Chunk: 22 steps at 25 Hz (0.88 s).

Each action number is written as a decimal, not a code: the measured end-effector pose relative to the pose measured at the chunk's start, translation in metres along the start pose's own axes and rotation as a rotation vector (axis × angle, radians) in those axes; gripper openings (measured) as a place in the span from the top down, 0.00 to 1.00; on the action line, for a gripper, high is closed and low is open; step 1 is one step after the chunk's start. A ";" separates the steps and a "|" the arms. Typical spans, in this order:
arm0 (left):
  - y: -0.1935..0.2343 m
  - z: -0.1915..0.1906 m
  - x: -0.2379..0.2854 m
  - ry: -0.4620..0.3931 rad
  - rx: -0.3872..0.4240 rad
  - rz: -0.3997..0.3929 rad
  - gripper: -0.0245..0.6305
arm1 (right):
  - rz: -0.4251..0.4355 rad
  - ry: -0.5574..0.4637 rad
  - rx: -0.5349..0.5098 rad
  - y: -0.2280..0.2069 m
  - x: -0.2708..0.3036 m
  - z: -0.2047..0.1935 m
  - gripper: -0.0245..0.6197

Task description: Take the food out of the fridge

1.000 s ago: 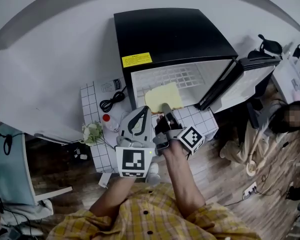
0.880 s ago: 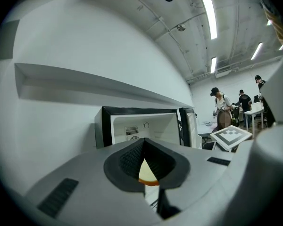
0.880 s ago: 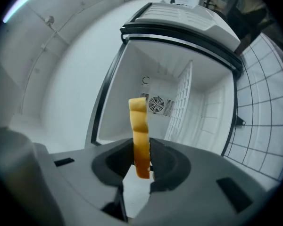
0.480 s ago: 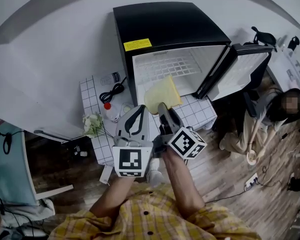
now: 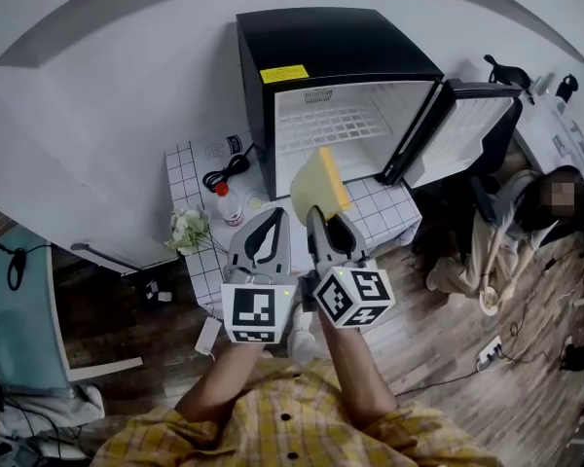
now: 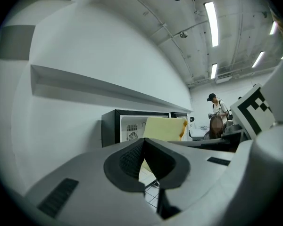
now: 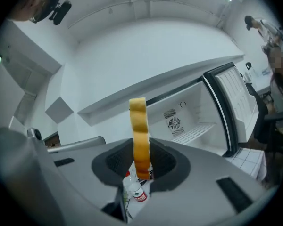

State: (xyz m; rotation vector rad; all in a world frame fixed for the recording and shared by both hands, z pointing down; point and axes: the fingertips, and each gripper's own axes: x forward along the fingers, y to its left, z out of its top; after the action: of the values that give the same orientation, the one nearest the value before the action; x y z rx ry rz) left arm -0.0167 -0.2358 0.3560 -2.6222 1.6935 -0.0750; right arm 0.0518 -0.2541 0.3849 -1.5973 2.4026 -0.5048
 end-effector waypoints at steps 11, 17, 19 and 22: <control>-0.004 0.000 -0.011 -0.009 -0.004 -0.010 0.95 | -0.064 0.001 -0.265 0.014 -0.014 0.010 0.82; -0.004 0.000 -0.013 -0.009 -0.004 -0.007 0.95 | -0.057 0.001 -0.287 0.018 -0.014 0.009 0.82; -0.003 0.000 -0.013 -0.010 -0.005 -0.006 0.95 | -0.056 0.003 -0.295 0.018 -0.015 0.008 0.82; -0.003 0.000 -0.014 -0.010 -0.005 -0.003 0.95 | -0.051 0.002 -0.302 0.019 -0.016 0.008 0.82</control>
State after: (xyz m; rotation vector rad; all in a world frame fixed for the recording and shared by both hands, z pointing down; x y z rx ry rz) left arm -0.0194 -0.2217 0.3555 -2.6242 1.6894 -0.0575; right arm 0.0442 -0.2339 0.3698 -1.7778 2.5411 -0.1547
